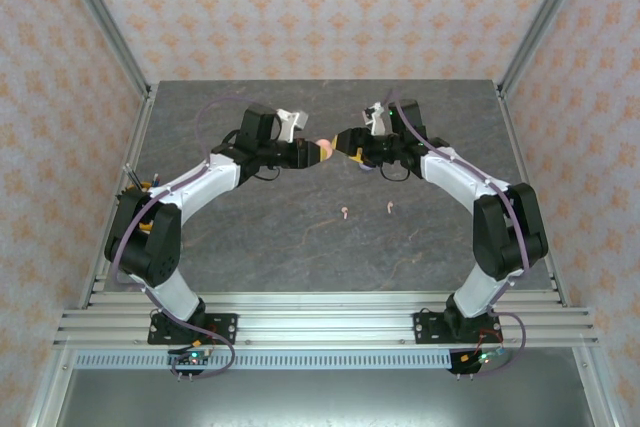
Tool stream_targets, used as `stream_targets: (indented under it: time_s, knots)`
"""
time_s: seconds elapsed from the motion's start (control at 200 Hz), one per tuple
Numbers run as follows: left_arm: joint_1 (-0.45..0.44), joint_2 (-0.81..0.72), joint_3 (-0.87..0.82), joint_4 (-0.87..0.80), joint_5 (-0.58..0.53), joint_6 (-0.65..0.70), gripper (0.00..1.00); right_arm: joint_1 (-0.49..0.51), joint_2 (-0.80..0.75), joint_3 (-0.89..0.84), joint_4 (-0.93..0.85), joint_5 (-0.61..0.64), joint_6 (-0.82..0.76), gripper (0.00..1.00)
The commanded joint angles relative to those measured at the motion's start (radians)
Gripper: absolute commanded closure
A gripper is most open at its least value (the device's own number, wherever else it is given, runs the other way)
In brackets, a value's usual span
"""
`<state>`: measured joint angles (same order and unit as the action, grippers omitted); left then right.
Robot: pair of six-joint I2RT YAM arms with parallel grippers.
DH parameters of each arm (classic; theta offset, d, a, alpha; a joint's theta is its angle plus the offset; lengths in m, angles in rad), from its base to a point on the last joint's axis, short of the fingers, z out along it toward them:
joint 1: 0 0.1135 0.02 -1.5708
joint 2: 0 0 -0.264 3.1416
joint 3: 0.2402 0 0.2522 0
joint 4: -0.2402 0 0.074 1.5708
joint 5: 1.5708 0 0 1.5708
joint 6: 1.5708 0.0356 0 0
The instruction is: Insert wireless bluetooth earbuds into charging case
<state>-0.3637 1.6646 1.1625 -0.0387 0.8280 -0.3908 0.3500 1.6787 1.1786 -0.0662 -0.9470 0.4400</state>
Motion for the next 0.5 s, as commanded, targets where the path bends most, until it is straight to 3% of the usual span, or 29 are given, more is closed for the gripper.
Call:
stream_targets:
  time_s: [0.0, 0.285, 0.495]
  knots:
    - [0.009, -0.005, 0.042, -0.013, 0.022, 0.018, 0.95, 0.006, -0.003, -0.007, 0.049, -0.048, -0.021, 0.38]
    - [0.009, -0.005, 0.075, -0.034, 0.037, 0.026, 0.96, 0.017, 0.059, 0.012, 0.052, 0.009, -0.005, 0.42]
    - [0.009, -0.044, 0.067, -0.047, 0.068, 0.035, 0.96, -0.043, 0.136, -0.005, 0.139, 0.072, 0.099, 0.48]
